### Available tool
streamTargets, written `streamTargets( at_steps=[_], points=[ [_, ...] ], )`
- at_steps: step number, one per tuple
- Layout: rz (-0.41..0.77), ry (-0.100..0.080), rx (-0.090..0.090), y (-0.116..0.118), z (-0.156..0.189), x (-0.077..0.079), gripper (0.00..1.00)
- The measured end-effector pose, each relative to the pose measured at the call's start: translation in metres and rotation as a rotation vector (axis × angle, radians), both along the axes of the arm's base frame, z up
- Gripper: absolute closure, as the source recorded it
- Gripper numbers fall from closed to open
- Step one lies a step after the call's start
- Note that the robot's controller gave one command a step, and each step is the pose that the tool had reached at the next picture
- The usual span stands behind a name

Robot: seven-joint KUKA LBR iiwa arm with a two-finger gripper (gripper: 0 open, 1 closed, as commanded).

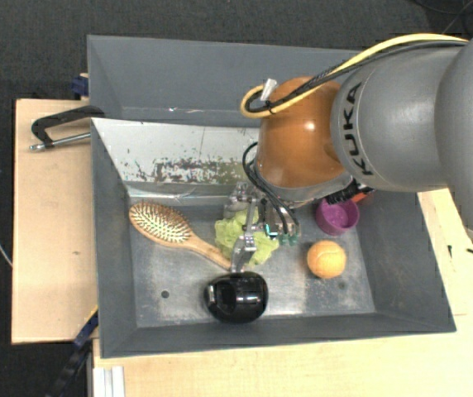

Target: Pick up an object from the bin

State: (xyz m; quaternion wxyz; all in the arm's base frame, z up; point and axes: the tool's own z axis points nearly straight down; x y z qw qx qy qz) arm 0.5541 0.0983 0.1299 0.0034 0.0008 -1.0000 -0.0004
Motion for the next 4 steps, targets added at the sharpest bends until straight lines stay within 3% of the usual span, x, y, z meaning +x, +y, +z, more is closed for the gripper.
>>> streamTargets(
  at_steps=[1,2,3,4],
  points=[
    [-0.002,-0.008,0.001,0.0,0.004,0.002,1.0],
    [-0.002,-0.008,0.001,0.0,0.004,0.002,1.0],
    [-0.005,-0.002,0.0,-0.008,0.038,0.002,1.0],
    [-0.008,-0.01,0.0,0.001,0.102,0.014,1.0]
  ],
)
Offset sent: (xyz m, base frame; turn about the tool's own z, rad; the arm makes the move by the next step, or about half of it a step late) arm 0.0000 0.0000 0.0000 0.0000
